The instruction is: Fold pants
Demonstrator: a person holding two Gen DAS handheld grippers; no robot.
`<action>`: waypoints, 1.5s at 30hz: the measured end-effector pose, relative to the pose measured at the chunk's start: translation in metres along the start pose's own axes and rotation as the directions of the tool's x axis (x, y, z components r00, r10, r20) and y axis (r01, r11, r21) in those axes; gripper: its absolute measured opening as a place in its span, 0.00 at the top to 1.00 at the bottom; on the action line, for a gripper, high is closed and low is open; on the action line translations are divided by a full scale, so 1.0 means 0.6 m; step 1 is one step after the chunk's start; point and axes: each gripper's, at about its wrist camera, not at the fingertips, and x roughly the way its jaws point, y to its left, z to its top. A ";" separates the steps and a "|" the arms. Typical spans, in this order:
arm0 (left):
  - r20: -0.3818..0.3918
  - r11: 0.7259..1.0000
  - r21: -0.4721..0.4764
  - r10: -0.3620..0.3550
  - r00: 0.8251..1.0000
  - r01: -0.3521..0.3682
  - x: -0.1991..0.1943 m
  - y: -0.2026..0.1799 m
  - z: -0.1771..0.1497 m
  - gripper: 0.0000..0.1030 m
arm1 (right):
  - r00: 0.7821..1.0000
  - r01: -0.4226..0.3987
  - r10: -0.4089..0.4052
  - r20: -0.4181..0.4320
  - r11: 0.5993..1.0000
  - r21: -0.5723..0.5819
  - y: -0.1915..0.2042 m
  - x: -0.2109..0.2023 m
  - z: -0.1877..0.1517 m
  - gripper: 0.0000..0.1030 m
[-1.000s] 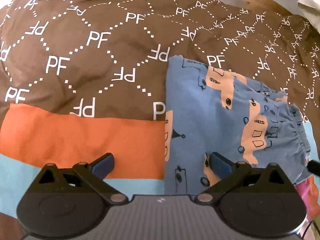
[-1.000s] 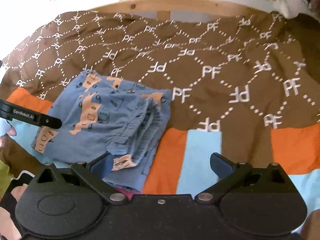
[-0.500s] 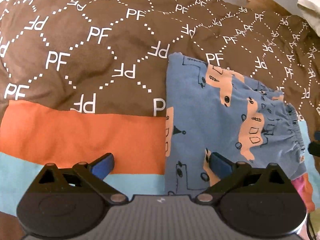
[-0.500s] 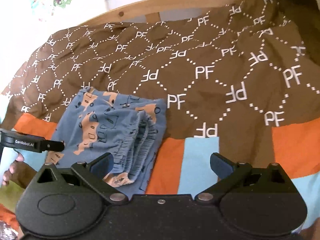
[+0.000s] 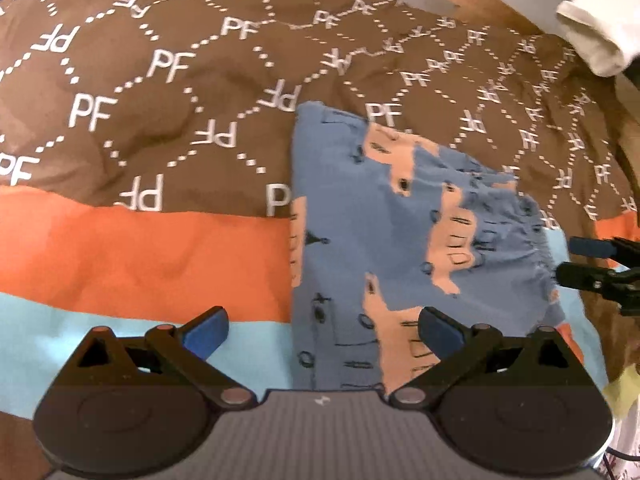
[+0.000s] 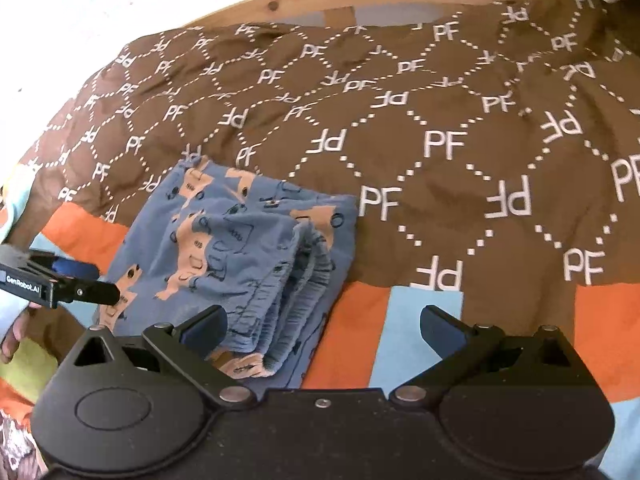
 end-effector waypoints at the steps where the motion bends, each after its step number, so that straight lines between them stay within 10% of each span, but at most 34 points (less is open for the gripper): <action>1: 0.003 1.000 0.006 -0.007 1.000 0.007 0.000 -0.004 0.000 0.00 | 1.000 -0.002 0.002 0.001 1.000 -0.007 0.001 0.001 0.000 0.01; 35: 0.102 0.987 0.010 -0.163 0.981 0.163 0.025 0.008 -0.024 0.00 | 0.904 -0.427 0.417 0.091 0.879 0.212 -0.078 0.106 0.057 0.02; 45: 0.062 0.979 -0.038 -0.200 0.978 0.203 0.021 0.016 -0.023 0.01 | 0.915 -0.402 0.394 0.086 0.874 0.273 -0.102 0.101 0.047 0.30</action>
